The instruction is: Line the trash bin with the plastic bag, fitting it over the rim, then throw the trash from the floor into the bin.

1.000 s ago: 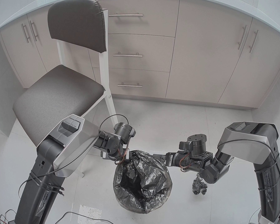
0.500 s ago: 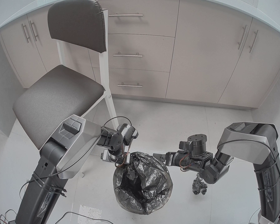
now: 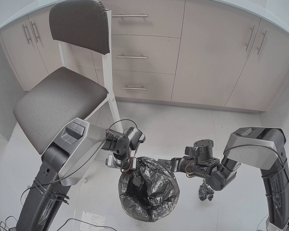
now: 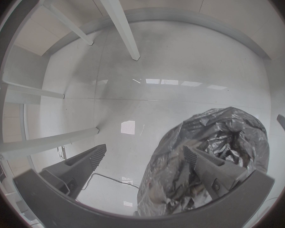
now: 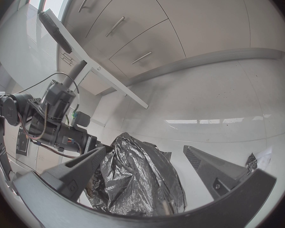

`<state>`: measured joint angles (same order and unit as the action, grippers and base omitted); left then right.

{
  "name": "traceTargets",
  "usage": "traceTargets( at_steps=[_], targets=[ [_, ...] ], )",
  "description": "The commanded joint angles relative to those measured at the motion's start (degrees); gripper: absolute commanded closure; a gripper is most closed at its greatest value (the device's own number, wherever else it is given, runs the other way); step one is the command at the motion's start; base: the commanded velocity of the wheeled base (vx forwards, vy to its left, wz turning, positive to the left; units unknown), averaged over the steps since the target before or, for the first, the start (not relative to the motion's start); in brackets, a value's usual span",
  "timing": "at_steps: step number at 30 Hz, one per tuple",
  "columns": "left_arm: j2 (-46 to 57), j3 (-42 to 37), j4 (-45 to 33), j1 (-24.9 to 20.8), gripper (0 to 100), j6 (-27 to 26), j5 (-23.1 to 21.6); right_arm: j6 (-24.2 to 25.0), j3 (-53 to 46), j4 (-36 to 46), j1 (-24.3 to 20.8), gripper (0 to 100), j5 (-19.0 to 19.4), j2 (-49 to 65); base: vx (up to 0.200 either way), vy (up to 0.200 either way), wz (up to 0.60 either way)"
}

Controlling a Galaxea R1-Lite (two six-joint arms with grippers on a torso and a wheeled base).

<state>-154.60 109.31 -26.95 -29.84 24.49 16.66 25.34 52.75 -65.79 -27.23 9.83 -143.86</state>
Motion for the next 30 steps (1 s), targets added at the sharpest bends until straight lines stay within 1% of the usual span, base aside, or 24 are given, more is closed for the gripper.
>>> traceTargets(
  at_steps=[1, 4, 9, 10, 11, 12, 13, 15, 26, 30],
  targets=[
    [2.6, -0.9, -1.0, -0.9, 0, 1.9, -0.1, -0.1, -0.3, 0.6, -0.2, 0, 0.0, 0.2, 0.000, 0.000, 0.00],
    [3.1, -1.1, -1.0, -1.6, 0, 4.4, -1.7, -0.5, -0.2, 2.6, -0.5, 0, -0.1, 0.5, 0.000, 0.000, 0.00],
    [3.3, -1.6, -1.0, -2.0, 0, 8.6, -3.9, -0.4, 2.0, 8.4, -0.5, 0, -0.8, 1.1, 0.000, 0.000, 0.00],
    [3.3, -1.6, -1.0, -2.0, 0, 8.6, -3.9, -0.4, 2.0, 8.4, -0.5, 0, -0.8, 1.1, 0.000, 0.000, 0.00],
    [3.3, -1.9, -0.9, -1.9, 0, 10.1, -5.4, -0.3, 3.6, 10.0, -0.5, 0, -2.4, 0.8, 0.000, 0.000, 0.00],
    [3.3, -1.9, -0.9, -1.9, 0, 10.1, -5.6, -0.3, 3.7, 10.1, -0.5, 0, -2.6, 0.8, 0.000, 0.000, 0.00],
    [3.2, -1.9, -0.8, -1.8, 0, 10.4, -6.1, -0.1, 5.0, 11.6, -0.5, 0, -5.0, 0.4, 0.000, 0.000, 0.00],
    [3.2, -1.9, -0.7, -1.7, 0, 10.4, -6.3, 0.0, 6.2, 13.4, -0.5, 0, -6.7, 0.3, 0.000, 0.000, 0.00],
    [3.0, -2.0, -0.6, -1.8, 0, 10.5, -6.3, 0.2, 8.5, 18.8, -0.4, 0, -7.7, 0.5, 0.000, 0.000, 0.00],
    [3.0, -2.0, -0.5, -1.8, 0, 10.5, -6.2, 1.9, 11.0, 24.0, -0.3, 0, -9.6, 0.5, 0.000, 0.000, 0.00]
  ],
)
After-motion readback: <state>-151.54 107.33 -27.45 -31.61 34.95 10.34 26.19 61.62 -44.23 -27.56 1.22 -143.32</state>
